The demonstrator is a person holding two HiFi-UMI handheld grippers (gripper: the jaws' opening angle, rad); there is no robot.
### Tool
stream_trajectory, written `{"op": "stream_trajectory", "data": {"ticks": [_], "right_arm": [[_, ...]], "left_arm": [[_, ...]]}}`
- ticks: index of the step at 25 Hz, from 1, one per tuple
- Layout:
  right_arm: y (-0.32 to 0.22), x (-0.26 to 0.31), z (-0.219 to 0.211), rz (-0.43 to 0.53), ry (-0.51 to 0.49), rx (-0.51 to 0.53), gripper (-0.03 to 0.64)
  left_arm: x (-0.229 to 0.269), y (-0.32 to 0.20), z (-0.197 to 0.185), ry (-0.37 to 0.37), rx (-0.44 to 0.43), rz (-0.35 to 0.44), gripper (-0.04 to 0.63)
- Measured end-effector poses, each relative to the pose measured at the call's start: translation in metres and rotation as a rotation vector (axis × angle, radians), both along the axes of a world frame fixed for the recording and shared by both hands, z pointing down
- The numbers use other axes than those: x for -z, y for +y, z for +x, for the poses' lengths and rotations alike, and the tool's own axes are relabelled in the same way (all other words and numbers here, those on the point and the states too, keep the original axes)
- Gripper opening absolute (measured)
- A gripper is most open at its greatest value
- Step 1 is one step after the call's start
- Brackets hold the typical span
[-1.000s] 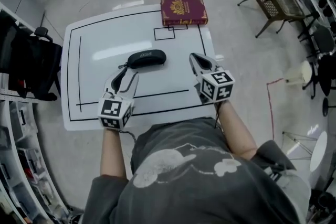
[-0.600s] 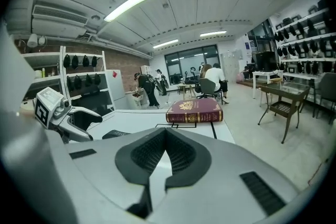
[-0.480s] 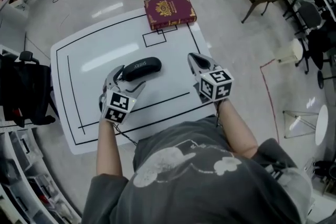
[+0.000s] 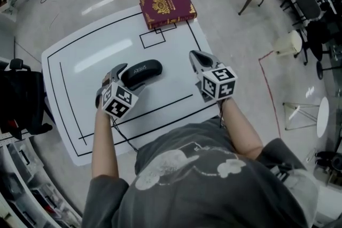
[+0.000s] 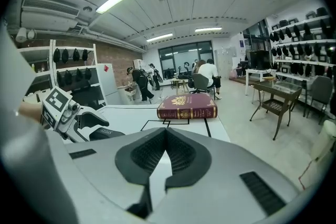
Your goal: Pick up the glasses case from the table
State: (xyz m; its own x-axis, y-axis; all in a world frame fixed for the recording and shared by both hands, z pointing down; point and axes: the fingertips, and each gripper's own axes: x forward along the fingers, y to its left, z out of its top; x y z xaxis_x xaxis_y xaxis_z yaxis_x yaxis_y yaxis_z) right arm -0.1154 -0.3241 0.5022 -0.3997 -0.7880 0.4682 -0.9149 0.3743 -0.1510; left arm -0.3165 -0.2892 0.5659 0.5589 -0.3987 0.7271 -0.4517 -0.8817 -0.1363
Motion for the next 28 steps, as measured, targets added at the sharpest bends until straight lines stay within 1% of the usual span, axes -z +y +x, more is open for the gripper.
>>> {"op": "stream_trajectory", "data": {"ticks": [6, 9, 12, 14, 18, 24, 28], "right_arm": [[-0.005, -0.006, -0.003, -0.021, 0.011, -0.002, 0.000], [-0.006, -0.007, -0.002, -0.017, 0.017, -0.012, 0.000], [-0.008, -0.008, 0.000, -0.015, 0.014, -0.019, 0.000], [-0.009, -0.009, -0.001, -0.016, 0.013, -0.016, 0.000], [-0.007, -0.011, -0.001, -0.020, 0.011, -0.018, 0.000], [-0.006, -0.009, 0.002, -0.011, 0.004, -0.017, 0.000], [-0.007, -0.005, 0.003, 0.012, -0.009, -0.012, 0.000]], "left_arm": [[-0.016, -0.004, 0.003, -0.003, -0.023, -0.049, 0.391], [-0.025, -0.003, 0.006, -0.025, -0.048, -0.064, 0.391], [-0.029, -0.004, 0.006, -0.027, -0.045, -0.082, 0.388], [-0.028, -0.005, 0.005, -0.028, -0.042, -0.083, 0.360], [-0.028, -0.004, 0.005, -0.037, -0.043, -0.099, 0.349], [-0.017, -0.008, 0.006, 0.015, 0.006, -0.083, 0.342], [-0.002, -0.012, 0.006, 0.086, 0.083, -0.068, 0.341]]}}
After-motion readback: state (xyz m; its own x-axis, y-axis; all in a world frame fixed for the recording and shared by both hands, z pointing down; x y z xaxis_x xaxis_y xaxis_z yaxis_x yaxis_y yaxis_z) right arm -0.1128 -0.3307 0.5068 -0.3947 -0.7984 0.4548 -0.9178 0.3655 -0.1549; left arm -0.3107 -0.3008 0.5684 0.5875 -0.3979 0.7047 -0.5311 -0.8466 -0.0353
